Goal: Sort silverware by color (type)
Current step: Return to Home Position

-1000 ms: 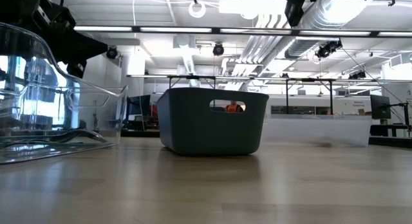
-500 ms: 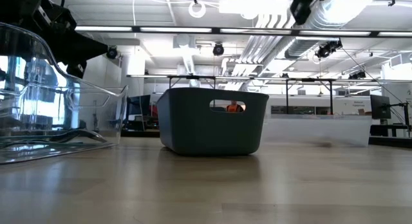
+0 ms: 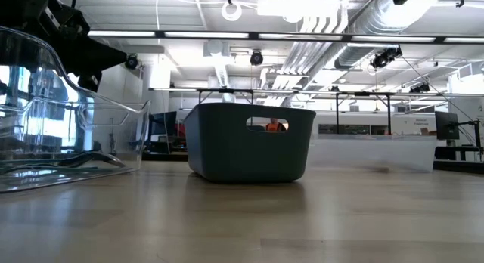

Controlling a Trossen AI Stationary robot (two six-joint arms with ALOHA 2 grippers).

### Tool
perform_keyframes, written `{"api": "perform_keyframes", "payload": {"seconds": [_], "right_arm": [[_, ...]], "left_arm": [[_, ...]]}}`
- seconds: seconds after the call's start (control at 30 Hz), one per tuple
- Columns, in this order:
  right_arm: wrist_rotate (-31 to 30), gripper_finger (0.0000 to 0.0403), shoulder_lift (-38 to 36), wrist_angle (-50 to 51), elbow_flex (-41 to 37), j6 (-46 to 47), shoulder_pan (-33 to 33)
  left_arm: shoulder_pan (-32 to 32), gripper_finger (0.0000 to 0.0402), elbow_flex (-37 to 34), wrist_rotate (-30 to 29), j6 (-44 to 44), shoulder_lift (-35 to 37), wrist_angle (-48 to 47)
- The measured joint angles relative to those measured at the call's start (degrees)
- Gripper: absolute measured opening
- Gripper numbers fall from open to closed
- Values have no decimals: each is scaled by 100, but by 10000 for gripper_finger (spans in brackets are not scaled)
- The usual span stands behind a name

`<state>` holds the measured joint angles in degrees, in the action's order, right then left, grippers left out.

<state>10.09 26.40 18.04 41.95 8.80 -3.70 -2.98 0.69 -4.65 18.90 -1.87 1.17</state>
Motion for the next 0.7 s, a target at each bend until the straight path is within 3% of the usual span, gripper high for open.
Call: {"api": "perform_keyframes", "payload": {"seconds": [0.3, 0.53, 0.7], "right_arm": [[-96, 0, -178, -256, -152, -173, 0], [-33, 0, -191, -2161, -1558, 272, 0], [-17, 0, -208, -2788, -2286, 488, 0]], "left_arm": [[0, 0, 0, 1, 0, 0, 0], [0, 0, 0, -1, 0, 0, 0], [0, 0, 0, -1, 0, 0, -1]]}}
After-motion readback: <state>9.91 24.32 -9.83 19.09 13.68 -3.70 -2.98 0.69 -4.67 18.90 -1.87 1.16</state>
